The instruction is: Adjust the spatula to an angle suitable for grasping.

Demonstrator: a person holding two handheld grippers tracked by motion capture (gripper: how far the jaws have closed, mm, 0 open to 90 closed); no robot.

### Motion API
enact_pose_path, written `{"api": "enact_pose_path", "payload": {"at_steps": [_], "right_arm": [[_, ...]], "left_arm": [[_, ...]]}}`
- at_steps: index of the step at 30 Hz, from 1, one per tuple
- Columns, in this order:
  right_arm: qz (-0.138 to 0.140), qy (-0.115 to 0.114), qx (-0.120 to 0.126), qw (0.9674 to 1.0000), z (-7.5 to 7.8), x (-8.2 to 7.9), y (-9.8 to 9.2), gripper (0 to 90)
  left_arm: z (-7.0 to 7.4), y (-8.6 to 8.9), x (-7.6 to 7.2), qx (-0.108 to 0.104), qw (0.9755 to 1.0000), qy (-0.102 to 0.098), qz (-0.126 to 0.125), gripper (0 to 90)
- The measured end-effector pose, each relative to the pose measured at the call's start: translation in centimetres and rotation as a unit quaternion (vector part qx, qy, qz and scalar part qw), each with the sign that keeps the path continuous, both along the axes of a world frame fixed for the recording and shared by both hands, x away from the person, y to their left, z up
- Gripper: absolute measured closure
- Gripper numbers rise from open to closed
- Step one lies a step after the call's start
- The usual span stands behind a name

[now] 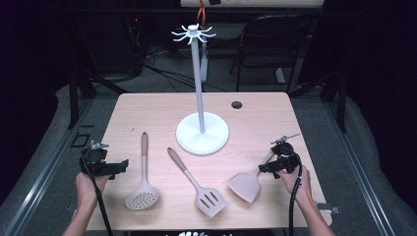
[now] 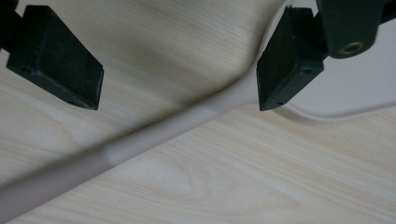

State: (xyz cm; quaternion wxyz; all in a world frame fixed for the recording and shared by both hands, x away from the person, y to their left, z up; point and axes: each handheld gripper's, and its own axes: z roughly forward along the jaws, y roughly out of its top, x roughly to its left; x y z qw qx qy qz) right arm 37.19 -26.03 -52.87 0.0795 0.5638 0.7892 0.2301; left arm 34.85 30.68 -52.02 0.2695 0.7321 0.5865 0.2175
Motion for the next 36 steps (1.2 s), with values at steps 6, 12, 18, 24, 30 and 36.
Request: {"api": "enact_pose_path", "payload": {"at_steps": [6, 12, 18, 24, 30, 36], "right_arm": [[-0.016, 0.007, 0.015, 0.9997, 0.0, 1.2, 0.9, 17.6], [-0.036, 0.020, -0.008, 0.9991, -0.8, 2.4, 2.3, 23.3], [-0.046, 0.033, -0.026, 0.9981, -1.1, 2.4, 2.7, 30.0], [-0.050, 0.027, -0.070, 0.9960, -1.4, 2.2, 3.2, 31.7], [-0.055, 0.035, -0.054, 0.9964, -1.7, 2.2, 2.9, 30.7], [-0.052, 0.030, -0.053, 0.9968, -1.8, 2.1, 2.8, 30.6]], "left_arm": [[0.0, 0.1, 0.0, 0.016, 0.9999, -0.001, 0.001, 0.0], [-0.2, 0.6, -0.5, 0.017, 0.9998, 0.003, 0.006, 0.0], [-0.5, 0.9, -0.2, 0.014, 0.9999, 0.008, 0.006, 0.0], [-0.3, 0.6, -0.3, 0.019, 0.9998, 0.003, 0.003, 0.0], [-0.4, 0.5, -0.2, 0.020, 0.9998, 0.006, 0.003, 0.0], [-0.5, 0.1, 0.2, 0.025, 0.9996, 0.009, -0.003, 0.0]]}}
